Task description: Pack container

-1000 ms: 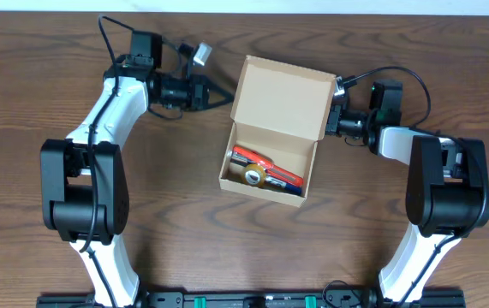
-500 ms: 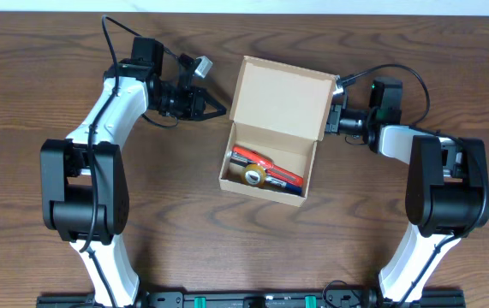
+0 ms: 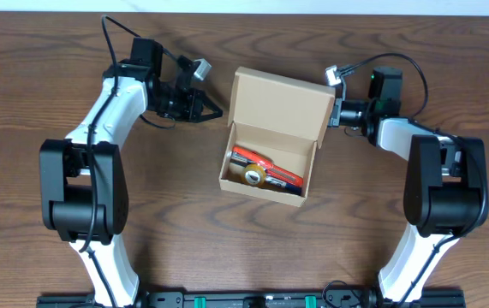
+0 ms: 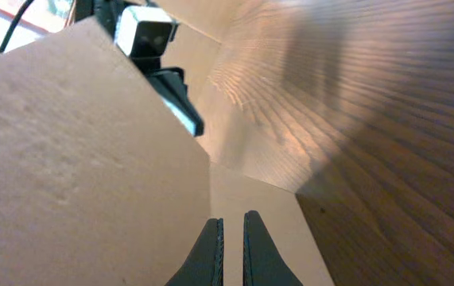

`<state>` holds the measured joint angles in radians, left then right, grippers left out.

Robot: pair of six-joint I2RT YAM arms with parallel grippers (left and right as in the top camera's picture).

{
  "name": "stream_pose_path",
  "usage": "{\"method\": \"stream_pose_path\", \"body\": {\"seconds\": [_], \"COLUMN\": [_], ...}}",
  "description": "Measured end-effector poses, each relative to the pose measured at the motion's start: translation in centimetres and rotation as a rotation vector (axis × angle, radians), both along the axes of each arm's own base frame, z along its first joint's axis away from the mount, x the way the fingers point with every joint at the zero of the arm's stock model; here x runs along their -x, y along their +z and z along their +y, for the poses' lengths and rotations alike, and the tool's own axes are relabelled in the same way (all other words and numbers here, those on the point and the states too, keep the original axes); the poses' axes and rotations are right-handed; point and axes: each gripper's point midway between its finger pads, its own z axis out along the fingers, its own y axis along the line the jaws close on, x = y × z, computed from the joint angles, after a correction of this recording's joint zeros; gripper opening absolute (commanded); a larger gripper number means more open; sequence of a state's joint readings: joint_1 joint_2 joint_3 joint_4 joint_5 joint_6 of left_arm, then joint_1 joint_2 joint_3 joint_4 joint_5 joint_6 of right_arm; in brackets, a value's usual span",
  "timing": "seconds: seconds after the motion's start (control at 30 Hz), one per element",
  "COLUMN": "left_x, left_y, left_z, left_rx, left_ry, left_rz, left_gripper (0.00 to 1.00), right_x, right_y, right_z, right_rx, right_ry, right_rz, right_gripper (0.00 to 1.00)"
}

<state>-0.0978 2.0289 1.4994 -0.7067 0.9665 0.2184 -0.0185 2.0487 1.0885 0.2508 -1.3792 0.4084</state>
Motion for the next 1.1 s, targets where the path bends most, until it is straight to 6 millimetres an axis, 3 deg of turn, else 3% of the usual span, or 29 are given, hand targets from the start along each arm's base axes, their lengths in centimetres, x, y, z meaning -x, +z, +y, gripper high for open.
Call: {"method": "stream_pose_path", "body": {"seconds": [0.17, 0.37, 0.63, 1.1], "left_x": [-0.6, -0.5, -0.2, -0.1], "left_y": [0.2, 1.9, 2.0, 1.9], "left_z": [2.0, 4.1, 4.5, 4.7], "left_rx": [-0.028, -0.083, -0.117, -0.129], "left_ry": [0.047, 0.079, 0.076, 0.076], "left_rz": [-0.006, -0.053, -0.063, -0.055], "left_gripper": [0.06, 0.06, 0.06, 0.06], "right_x": [0.6, 1.3, 1.6, 1.7], "right_y": [0.8, 2.6, 4.9, 5.1], "right_z": [1.2, 2.8, 4.6, 4.7], "right_rx": [-0.025, -0.068, -0.101, -0.114], "right_ry": [0.056, 0.145, 0.221, 0.22], "right_rz": [-0.015, -0.067, -0.125, 0.042], "right_gripper": [0.02, 0.02, 0.01, 0.02]}}
